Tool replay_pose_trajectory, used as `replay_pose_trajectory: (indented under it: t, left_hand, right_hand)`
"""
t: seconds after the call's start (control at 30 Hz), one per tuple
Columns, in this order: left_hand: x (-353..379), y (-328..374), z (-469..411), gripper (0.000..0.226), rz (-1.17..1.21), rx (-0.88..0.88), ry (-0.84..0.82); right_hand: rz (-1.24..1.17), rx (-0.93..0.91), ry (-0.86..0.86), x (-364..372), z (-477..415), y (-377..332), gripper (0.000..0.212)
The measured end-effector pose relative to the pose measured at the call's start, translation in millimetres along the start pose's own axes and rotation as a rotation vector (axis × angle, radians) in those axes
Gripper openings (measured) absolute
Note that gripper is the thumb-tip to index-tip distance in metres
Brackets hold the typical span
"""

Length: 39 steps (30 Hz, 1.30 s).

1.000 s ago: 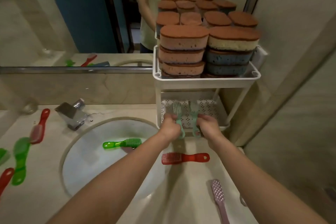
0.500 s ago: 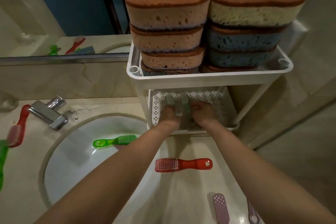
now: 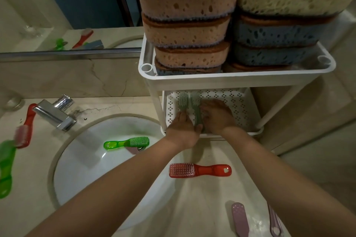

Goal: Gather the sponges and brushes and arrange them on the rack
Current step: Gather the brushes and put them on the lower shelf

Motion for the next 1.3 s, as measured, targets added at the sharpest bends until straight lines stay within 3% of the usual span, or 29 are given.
replay_pose_trajectory:
  t: [0.07,0.13,0.27,0.4,0.57,0.83,1.0,1.07,1.3]
  left_hand:
    - [0,-1,-2,0.074,0.004,-0.045,-0.052]
    - [-5,0,-1,0.072,0.019,-0.084,-0.102]
    - [-13,8,-2,0.070,0.023,-0.191,-0.170]
    - [-11,8,-6,0.074,0.065,-0.251,-0.165]
    - [-9,4,-5,0.078,0.141,-0.223,-0.187]
    - [-21,1,-1,0.075,0.309,-0.154,-0.147]
    - [-19,-6,27,0.060,0.478,0.027,-0.067]
    - [-15,-16,42,0.066,0.551,0.019,-0.056]
    - [-3,-62,90,0.050,0.769,0.001,0.113]
  right_hand:
    - [0.064,-0.024,-0.147,6,-3,0,0.064]
    - [0.069,-0.026,-0.154,14,-9,-2,0.073]
    - [-0.068,-0.042,-0.073,15,-14,-14,0.066]
    - [-0.021,-0.059,-0.054,12,-17,-22,0.055]
    - [0.052,-0.115,-0.125,9,-16,-29,0.052]
    - [-0.053,-0.160,-0.183,10,-17,-28,0.056]
    - [-0.144,-0.093,0.076,3,-5,-32,0.045]
    - [-0.202,-0.015,0.149,-1,3,-36,0.041]
    - [-0.471,0.046,0.465,-4,46,-85,0.028]
Point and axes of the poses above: each hand's wrist, its own z-axis away from the middle knuckle, its own x-axis out of the palm, y = z × x, the point moved 2 cm from there along -z, towards the middle knuckle, and after that the axes turned 15 degrees about -x, right-handed, at the moved point
